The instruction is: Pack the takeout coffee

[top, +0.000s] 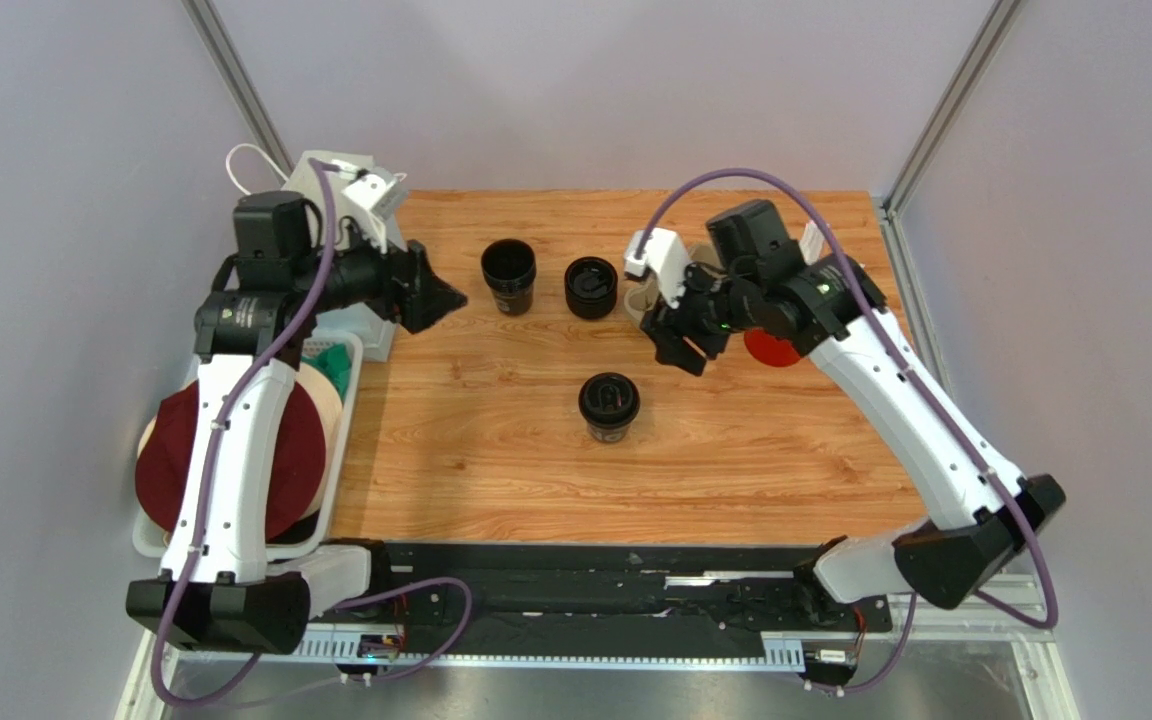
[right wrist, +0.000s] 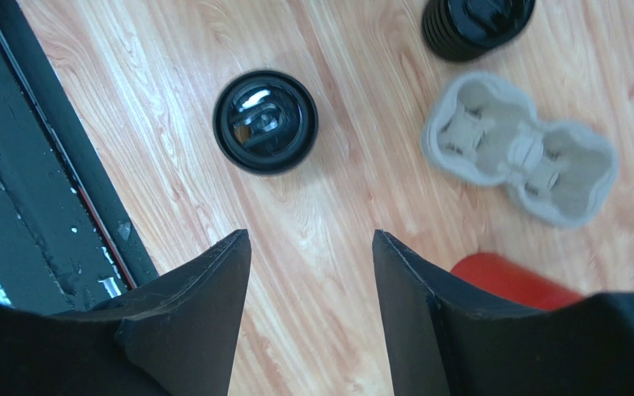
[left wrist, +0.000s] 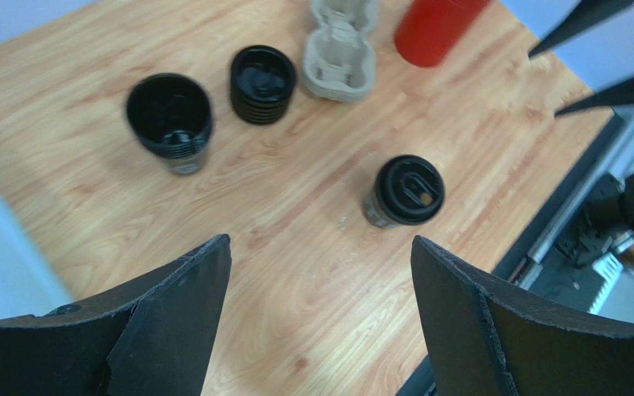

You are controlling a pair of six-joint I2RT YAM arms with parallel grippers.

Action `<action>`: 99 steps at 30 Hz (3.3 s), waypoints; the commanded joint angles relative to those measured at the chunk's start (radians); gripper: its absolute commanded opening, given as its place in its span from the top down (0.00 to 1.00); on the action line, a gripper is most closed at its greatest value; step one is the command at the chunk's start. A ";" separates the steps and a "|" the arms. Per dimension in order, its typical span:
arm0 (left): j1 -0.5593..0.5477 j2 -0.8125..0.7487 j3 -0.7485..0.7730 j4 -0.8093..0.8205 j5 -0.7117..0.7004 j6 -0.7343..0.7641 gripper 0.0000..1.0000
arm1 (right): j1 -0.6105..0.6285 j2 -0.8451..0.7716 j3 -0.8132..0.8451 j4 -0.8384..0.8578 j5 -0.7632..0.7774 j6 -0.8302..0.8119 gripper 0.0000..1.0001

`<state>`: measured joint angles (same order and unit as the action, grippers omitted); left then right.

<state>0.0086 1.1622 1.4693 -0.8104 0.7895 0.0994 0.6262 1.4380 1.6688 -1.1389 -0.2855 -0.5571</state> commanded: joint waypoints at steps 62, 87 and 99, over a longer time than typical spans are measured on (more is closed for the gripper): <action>-0.595 0.783 0.094 0.040 -0.093 -0.087 0.21 | -0.296 -0.232 -0.632 0.387 -0.294 0.339 0.44; -0.611 0.837 0.071 0.054 -0.167 -0.076 0.33 | -0.290 -0.120 -0.618 0.453 -0.294 0.418 0.49; -0.611 0.858 0.080 0.037 -0.165 -0.038 0.37 | -0.298 0.090 -0.505 0.495 -0.452 0.450 0.58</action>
<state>-0.5953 1.9678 1.5513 -0.7750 0.7021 0.0086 0.3325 1.4883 1.0885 -0.7086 -0.6395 -0.1303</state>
